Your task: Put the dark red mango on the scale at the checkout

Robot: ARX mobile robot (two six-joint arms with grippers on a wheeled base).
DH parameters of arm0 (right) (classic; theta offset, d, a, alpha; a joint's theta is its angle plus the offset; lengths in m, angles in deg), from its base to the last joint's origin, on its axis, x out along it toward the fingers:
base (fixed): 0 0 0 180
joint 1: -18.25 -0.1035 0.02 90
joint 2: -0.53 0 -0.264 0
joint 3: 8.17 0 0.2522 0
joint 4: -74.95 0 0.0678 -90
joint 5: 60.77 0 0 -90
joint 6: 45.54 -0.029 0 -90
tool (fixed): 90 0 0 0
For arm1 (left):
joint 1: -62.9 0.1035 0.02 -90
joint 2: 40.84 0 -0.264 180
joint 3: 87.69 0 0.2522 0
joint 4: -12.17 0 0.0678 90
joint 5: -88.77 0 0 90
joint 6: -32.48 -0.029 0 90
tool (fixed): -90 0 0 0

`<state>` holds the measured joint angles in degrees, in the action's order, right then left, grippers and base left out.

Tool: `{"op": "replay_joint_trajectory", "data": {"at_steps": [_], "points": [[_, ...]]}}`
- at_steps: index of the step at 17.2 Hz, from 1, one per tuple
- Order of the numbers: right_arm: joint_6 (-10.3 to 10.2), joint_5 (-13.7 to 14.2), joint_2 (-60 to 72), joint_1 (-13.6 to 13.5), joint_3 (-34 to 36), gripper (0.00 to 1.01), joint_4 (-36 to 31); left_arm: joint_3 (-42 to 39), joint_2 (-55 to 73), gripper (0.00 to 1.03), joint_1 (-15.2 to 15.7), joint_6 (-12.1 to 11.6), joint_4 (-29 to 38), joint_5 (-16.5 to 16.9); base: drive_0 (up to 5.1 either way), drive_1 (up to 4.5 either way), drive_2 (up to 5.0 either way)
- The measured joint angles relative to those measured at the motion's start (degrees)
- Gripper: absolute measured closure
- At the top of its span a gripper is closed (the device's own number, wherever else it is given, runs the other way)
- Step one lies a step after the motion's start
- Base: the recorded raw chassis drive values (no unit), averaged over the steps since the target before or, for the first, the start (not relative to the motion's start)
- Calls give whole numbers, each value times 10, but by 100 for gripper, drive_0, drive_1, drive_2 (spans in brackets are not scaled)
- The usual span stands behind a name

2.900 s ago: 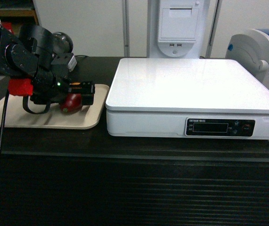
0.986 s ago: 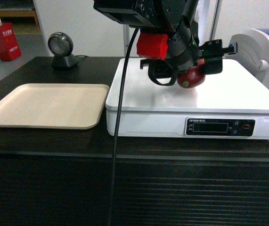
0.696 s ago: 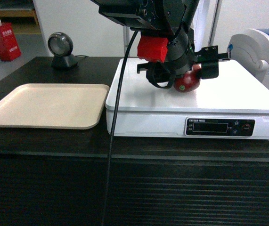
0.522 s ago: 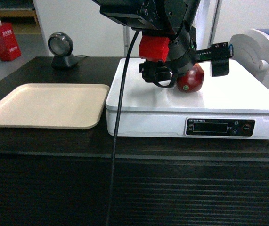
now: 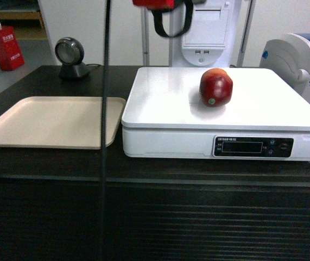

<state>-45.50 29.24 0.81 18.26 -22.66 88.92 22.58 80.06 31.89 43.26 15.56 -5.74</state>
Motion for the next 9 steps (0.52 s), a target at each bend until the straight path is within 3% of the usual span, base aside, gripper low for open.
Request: {"op": "replay_joint_trajectory", "data": {"at_steps": [1, 5, 8, 9], "points": [[0, 0, 0, 0, 0, 3, 0, -41, -40, 5, 7, -9, 50, 2, 0, 0, 0], [0, 0, 0, 0, 0, 3, 0, -258, -211, 5, 55, -5, 186, 10, 0, 0, 0], [0, 0, 0, 0, 0, 3, 0, -374, -335, 5, 73, -20, 218, -17, 0, 0, 0], [0, 0, 0, 0, 0, 3, 0, -409, -371, 6, 78, -28, 206, -40, 0, 0, 0]]}}
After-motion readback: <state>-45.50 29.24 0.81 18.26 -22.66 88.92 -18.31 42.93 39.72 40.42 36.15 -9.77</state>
